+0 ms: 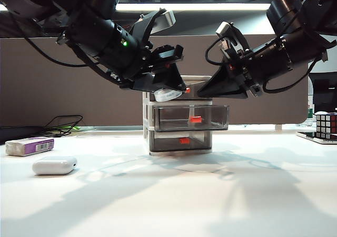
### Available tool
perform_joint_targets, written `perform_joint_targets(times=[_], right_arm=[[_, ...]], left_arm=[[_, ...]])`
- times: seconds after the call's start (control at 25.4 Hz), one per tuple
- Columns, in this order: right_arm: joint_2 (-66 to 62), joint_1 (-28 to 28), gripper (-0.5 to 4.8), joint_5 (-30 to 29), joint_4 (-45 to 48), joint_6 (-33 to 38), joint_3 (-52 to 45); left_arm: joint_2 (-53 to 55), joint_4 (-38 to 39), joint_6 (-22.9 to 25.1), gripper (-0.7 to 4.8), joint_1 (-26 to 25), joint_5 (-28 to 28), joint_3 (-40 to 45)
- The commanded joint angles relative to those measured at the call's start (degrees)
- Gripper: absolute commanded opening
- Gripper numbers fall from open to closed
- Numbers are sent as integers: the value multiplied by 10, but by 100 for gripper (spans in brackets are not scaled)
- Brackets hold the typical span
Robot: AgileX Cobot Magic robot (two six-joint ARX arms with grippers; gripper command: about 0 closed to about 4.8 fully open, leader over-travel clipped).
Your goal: Open the second layer of the drawer on the table, pick up the transparent tape on the table and put it in, and finally close the drawer.
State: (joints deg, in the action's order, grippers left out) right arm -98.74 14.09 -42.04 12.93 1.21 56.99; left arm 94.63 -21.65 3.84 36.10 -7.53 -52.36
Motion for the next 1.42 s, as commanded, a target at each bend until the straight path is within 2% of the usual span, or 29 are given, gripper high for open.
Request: perform_joint_targets(times=[0.04,0.16,0.51,0.59,0.63,0.71,0.75,0.83,0.91,1.06,1.18,1.42], right_arm=[[4,0,-5,-1,6,-2,3],[4,0,-5,-1,6,-2,3],[4,0,-5,-1,6,-2,3],[6,0,-5,-3,10,-2,3],[13,1,-5,-3,10,-2,4],[40,3,-5,-2,10,-2,4],[50,3,-5,0,12,-2,4],[79,5,-5,15,35,-2,9],[75,6,-5,20,28,-2,45],[36,7,-5,25,-6,-2,131],[-12,8,-5,25,-28,-2,194],[-75,22,-5,31,-24,-2,217]], left_arm=[[1,-12,3,226,1,-20,-3],[2,-12,3,380,1,-19,-3],[4,-16,3,380,3,-19,-3],[-3,-2,3,343,5,-19,-3],[-20,31,3,313,5,-20,-3],[-59,114,8,290,5,-40,-3],[-74,145,16,249,5,-49,-2],[-105,188,36,72,5,-125,3],[-103,194,46,-6,6,-172,8],[-57,183,47,-6,10,-171,8],[-9,130,42,-6,10,-165,7],[16,78,37,-6,9,-141,7]])
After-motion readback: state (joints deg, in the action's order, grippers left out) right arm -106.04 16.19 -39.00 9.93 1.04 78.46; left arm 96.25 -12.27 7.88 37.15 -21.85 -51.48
